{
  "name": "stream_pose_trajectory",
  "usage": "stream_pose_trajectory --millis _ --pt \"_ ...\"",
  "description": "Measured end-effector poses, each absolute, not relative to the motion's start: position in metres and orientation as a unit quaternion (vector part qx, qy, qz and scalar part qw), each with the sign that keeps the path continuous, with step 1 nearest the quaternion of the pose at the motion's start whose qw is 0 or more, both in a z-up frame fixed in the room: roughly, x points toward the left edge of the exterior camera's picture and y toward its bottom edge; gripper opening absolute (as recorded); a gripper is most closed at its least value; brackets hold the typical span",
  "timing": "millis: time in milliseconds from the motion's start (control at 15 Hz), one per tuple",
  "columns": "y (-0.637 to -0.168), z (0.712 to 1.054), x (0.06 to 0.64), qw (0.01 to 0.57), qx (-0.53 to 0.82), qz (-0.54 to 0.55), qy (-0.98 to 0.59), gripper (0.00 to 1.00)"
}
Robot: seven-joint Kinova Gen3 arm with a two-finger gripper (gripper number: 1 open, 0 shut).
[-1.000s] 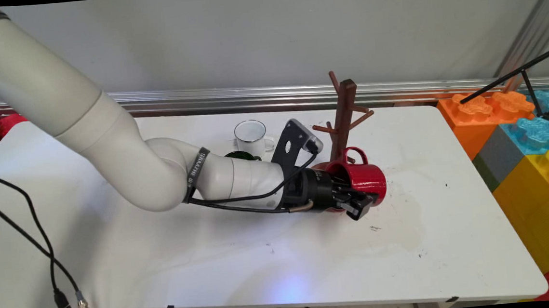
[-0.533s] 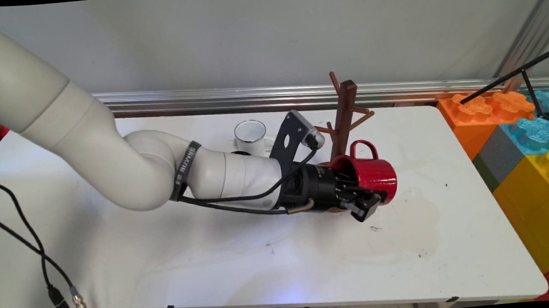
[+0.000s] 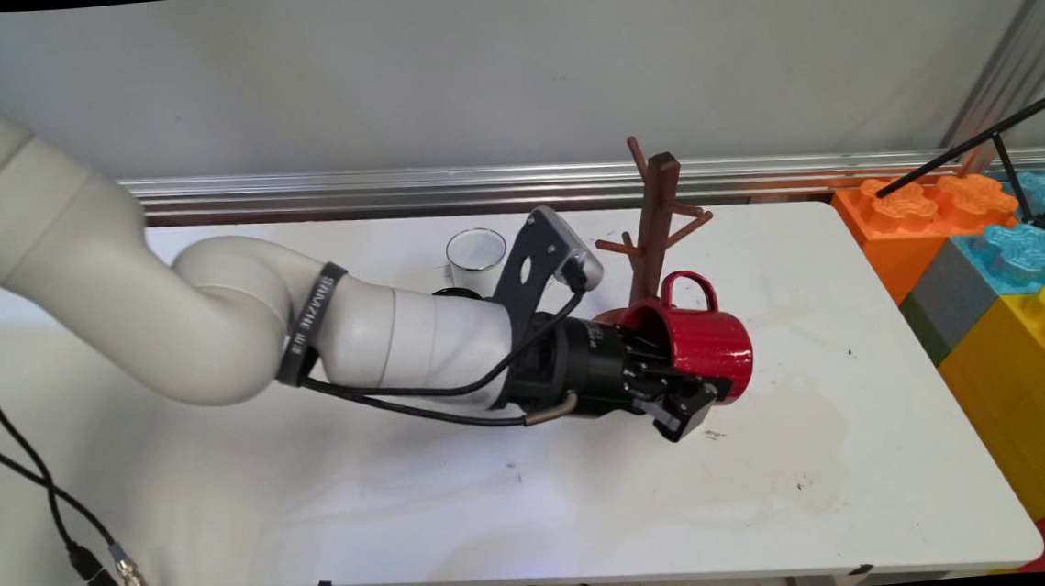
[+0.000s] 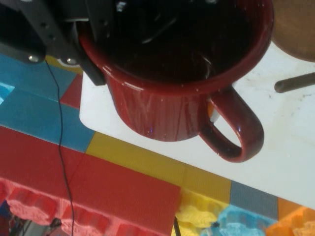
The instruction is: Place the picked object on the table
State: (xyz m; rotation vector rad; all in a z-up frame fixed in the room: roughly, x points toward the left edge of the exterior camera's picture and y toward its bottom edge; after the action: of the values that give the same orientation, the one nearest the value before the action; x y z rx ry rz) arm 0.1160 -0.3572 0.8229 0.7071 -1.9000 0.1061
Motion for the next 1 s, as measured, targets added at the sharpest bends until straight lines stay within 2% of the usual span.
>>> stream_pose_trajectory --millis 1000 --pt "-0.342 0.897 0.164 0.455 0.285 0.064 -0.841 0.0"
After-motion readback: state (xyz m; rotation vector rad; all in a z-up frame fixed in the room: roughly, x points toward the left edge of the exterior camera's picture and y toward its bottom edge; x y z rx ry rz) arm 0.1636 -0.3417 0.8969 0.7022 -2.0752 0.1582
